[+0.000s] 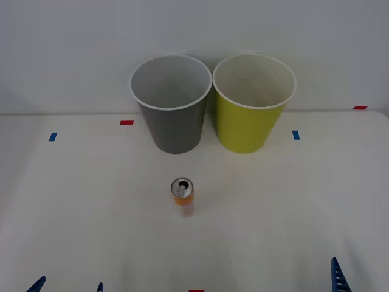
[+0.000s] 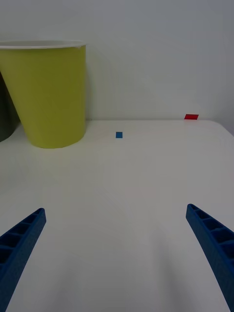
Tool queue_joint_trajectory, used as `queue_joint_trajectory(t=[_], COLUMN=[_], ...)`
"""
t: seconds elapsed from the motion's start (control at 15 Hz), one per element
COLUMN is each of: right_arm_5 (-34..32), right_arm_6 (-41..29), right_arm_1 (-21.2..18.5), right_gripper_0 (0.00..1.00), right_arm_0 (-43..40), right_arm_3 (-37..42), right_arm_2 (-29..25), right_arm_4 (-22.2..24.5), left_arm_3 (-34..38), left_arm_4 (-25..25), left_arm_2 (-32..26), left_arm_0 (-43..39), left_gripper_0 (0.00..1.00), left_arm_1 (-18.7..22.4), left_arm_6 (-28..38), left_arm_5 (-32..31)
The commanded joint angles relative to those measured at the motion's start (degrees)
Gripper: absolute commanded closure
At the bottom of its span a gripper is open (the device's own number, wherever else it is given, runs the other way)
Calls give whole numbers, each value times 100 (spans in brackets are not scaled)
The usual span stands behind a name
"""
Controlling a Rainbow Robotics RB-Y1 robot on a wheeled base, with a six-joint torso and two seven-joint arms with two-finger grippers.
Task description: Put cans in the gray bin and PET bottles in the light green bin.
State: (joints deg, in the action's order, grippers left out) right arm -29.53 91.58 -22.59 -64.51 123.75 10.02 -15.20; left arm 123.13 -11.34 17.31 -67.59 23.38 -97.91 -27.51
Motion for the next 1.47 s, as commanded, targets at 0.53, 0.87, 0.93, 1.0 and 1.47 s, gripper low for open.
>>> queue_joint_trajectory(t=[0.53, 0.87, 0.93, 1.0, 1.47], right_arm_5=[0, 0, 0, 0, -237], right_arm_6=[0, 0, 0, 0, 105], right_arm_1=[0, 0, 0, 0, -105], right_gripper_0=[0, 0, 0, 0, 0], right_arm_0=[0, 0, 0, 0, 167], right_arm_3=[0, 0, 0, 0, -238], right_arm_2=[0, 0, 0, 0, 281], right_arm_4=[0, 0, 0, 0, 176], left_arm_3=[0, 0, 0, 0, 0], left_arm_4=[0, 0, 0, 0, 0], left_arm_2=[0, 0, 0, 0, 0], left_arm_0=[0, 0, 0, 0, 0], left_gripper_0=[0, 0, 0, 0, 0], left_arm_1=[0, 0, 0, 0, 0], left_arm_6=[0, 0, 0, 0, 0], left_arm_5=[0, 0, 0, 0, 0])
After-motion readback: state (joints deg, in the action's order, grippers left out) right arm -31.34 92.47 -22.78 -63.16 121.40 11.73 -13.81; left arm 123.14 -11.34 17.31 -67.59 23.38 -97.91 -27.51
